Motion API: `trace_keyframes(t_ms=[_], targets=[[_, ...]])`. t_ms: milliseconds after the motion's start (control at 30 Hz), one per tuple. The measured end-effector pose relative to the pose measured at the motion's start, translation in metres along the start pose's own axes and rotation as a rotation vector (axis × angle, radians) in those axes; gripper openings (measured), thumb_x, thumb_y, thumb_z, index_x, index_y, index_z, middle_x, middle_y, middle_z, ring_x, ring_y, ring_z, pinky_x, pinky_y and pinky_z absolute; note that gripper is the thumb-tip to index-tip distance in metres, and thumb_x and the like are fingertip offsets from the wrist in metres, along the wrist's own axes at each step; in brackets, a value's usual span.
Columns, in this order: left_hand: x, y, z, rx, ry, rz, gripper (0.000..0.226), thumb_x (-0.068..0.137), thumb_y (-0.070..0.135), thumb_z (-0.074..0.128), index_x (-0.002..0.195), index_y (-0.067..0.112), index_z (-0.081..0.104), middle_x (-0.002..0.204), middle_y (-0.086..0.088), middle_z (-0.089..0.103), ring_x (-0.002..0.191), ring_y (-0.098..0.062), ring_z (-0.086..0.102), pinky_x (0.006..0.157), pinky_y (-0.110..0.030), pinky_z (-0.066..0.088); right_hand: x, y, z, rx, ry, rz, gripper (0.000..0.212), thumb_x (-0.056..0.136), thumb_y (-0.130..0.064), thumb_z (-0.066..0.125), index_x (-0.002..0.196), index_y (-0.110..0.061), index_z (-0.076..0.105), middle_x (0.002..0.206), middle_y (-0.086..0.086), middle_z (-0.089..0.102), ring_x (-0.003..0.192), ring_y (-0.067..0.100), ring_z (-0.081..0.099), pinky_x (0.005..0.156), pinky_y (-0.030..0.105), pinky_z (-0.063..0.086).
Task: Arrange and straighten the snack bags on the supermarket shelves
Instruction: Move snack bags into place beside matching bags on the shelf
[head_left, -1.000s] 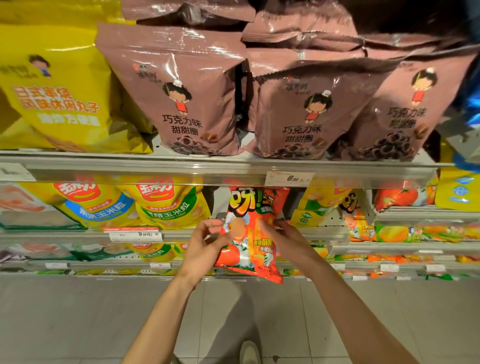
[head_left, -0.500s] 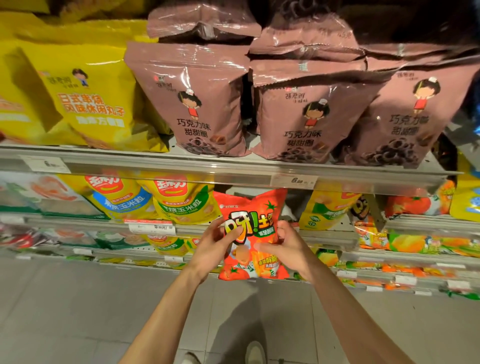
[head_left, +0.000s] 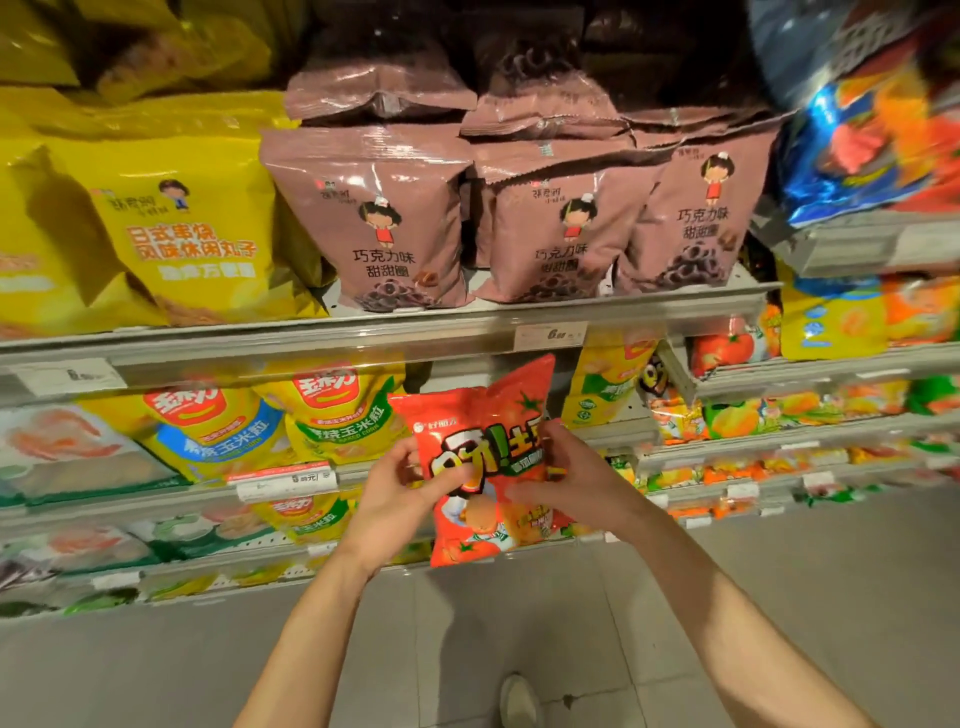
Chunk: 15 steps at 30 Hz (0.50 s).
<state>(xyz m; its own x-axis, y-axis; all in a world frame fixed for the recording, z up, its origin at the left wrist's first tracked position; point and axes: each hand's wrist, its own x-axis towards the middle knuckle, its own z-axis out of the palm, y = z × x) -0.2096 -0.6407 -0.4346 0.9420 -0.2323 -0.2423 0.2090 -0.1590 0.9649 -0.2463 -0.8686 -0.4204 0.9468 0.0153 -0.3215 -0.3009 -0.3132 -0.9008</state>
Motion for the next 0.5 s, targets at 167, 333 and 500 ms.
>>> trace_keyframes(t_ms=[167, 333, 500], targets=[[-0.014, 0.022, -0.012, -0.025, -0.059, 0.126, 0.027, 0.08, 0.029, 0.085, 0.083, 0.019, 0.06, 0.066, 0.016, 0.059, 0.063, 0.0, 0.057, 0.061, -0.01, 0.04, -0.036, -0.025, 0.003, 0.05, 0.06, -0.039, 0.064, 0.079, -0.029, 0.087, 0.132, -0.03, 0.052, 0.121, -0.011, 0.072, 0.113, 0.002, 0.066, 0.101, 0.033, 0.054], [-0.025, 0.056, -0.008, -0.145, -0.061, 0.187, 0.027, 0.079, 0.033, 0.082, 0.086, 0.013, 0.065, 0.07, 0.002, 0.047, 0.066, -0.004, 0.046, 0.062, -0.014, 0.037, -0.065, -0.052, -0.004, 0.116, 0.095, -0.098, 0.05, 0.083, -0.042, 0.081, 0.128, -0.032, 0.06, 0.117, -0.009, 0.075, 0.112, 0.007, 0.068, 0.102, 0.034, 0.049], [-0.028, 0.089, 0.01, -0.184, -0.1, 0.275, 0.065, 0.066, 0.054, 0.085, 0.11, 0.009, 0.068, 0.092, -0.009, 0.053, 0.085, -0.023, 0.048, 0.071, -0.024, 0.04, -0.082, -0.069, -0.026, 0.155, 0.178, -0.169, 0.033, 0.09, -0.037, 0.073, 0.121, -0.029, 0.065, 0.106, -0.005, 0.077, 0.1, 0.009, 0.071, 0.092, 0.03, 0.05]])
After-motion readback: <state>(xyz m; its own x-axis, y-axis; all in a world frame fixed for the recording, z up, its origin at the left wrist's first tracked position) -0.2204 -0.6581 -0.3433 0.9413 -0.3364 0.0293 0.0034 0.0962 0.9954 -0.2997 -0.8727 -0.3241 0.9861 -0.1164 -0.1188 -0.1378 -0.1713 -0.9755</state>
